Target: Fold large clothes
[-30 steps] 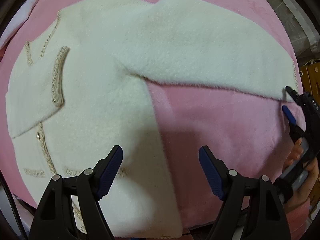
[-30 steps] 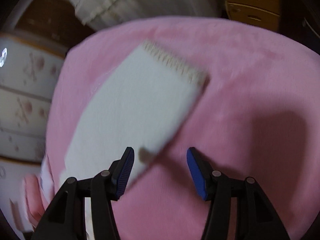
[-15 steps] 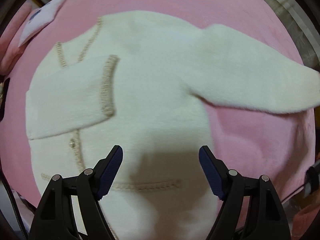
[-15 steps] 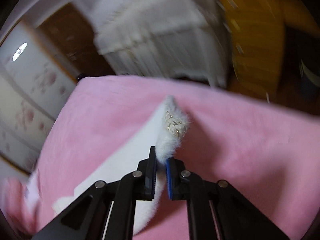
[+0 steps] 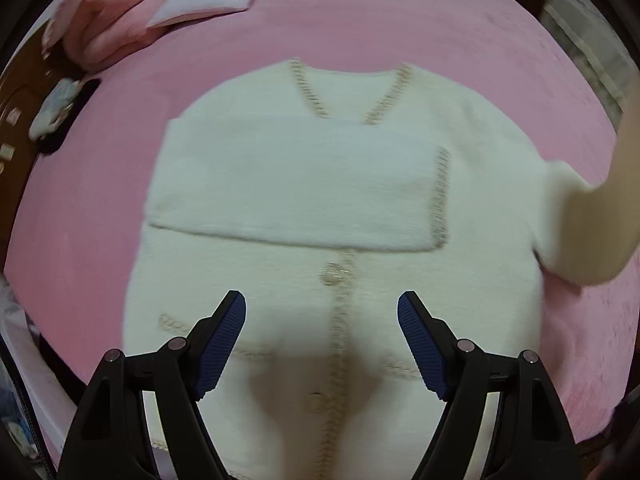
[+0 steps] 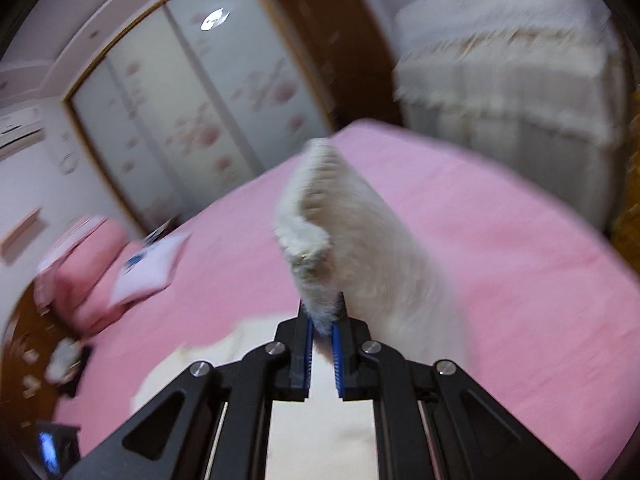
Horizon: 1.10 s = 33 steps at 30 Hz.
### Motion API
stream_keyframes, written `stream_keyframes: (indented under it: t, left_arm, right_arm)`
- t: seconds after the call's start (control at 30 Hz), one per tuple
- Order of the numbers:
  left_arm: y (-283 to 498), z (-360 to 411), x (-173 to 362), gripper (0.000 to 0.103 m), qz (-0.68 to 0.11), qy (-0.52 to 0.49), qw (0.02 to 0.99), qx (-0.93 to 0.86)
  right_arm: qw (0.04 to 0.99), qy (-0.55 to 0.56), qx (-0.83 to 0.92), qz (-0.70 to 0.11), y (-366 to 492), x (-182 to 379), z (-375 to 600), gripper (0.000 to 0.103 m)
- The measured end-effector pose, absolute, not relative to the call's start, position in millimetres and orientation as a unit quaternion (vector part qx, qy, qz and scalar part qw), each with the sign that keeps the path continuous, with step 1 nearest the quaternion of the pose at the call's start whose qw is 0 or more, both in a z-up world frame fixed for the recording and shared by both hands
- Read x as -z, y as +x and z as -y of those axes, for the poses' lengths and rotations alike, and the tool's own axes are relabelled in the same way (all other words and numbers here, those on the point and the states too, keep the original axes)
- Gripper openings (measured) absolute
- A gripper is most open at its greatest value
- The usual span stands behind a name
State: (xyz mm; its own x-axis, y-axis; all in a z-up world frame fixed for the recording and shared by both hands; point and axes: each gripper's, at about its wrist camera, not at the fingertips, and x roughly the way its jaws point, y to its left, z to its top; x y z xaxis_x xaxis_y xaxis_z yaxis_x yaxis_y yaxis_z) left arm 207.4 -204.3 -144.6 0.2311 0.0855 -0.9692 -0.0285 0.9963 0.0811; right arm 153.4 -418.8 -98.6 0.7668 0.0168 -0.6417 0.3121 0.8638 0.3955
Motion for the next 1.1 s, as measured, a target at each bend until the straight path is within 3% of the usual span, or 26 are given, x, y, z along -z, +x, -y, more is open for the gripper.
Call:
stream_keyframes:
  t: [0.33, 0.43, 0.5, 0.57, 0.67, 0.9, 1.1]
  left_arm:
    - [199, 130, 171, 0.077, -0.619, -0.01, 0.782, -0.076]
    - [199, 129, 184, 0.077, -0.636, -0.018, 0.769, -0.066]
    - [201, 133, 190, 0.077, -0.646, -0.032, 0.762, -0.044]
    - [202, 139, 191, 0.077, -0.65, -0.042, 0.758, -0.026]
    - [205, 159, 192, 0.077, -0.649, -0.06, 0.758, 0.016]
    - [222, 207, 235, 0.077, -0.653, -0.213, 0.72, 0.099]
    - [230, 253, 262, 0.077, -0.655, -0.199, 0.724, 0.08]
  right_arm:
    - [0.832, 0.107, 0.044, -0.543, 176, 264, 282, 0.013]
    - [0.836, 0.123, 0.046, -0.533, 171, 266, 289, 0.015]
    - [0.827, 0.147, 0.037, -0.541, 170, 263, 297, 0.025]
    - [0.818, 0.167, 0.025, -0.55, 165, 261, 307, 0.043]
    - [0.819, 0.164, 0.033, -0.548, 154, 252, 313, 0.046]
    - [0.802, 0.191, 0.079, -0.561, 116, 261, 360, 0.046]
    - [0.782, 0.229, 0.114, -0.568, 89, 270, 402, 0.046]
